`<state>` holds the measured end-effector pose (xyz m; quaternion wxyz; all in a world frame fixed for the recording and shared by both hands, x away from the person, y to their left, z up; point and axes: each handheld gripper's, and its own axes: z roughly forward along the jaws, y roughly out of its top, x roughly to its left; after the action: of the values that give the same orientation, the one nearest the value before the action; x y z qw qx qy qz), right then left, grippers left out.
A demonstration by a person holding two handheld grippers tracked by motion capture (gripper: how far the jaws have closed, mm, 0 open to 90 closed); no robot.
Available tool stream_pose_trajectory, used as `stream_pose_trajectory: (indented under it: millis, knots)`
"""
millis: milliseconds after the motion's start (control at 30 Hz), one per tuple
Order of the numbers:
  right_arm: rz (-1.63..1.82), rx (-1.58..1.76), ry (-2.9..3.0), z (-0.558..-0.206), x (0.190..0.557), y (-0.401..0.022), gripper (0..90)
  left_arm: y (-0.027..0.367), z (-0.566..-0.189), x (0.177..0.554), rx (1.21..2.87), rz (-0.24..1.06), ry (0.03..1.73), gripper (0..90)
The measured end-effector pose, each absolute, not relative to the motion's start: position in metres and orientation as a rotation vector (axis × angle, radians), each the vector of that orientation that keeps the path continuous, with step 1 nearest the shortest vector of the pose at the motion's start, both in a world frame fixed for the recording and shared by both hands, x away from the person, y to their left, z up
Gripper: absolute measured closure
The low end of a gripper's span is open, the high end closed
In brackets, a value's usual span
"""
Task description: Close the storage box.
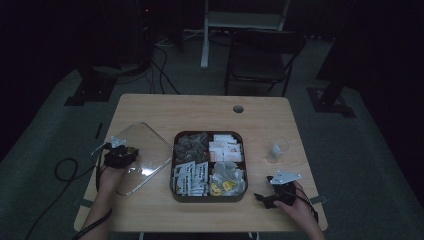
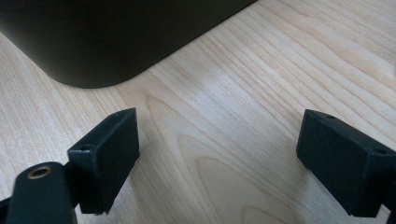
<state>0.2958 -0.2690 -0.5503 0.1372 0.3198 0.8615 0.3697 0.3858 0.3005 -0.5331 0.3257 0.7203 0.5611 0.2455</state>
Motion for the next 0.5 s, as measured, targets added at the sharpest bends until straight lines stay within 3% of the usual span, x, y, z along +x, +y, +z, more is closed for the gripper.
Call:
stream_pose_trajectory:
  millis: [500]
  knots:
    - [1.070,0.925,2.493,-0.550,0.295,-0.269,12.8,0.311,-0.507,0.378,1.838,0.660,1.487,59.7]
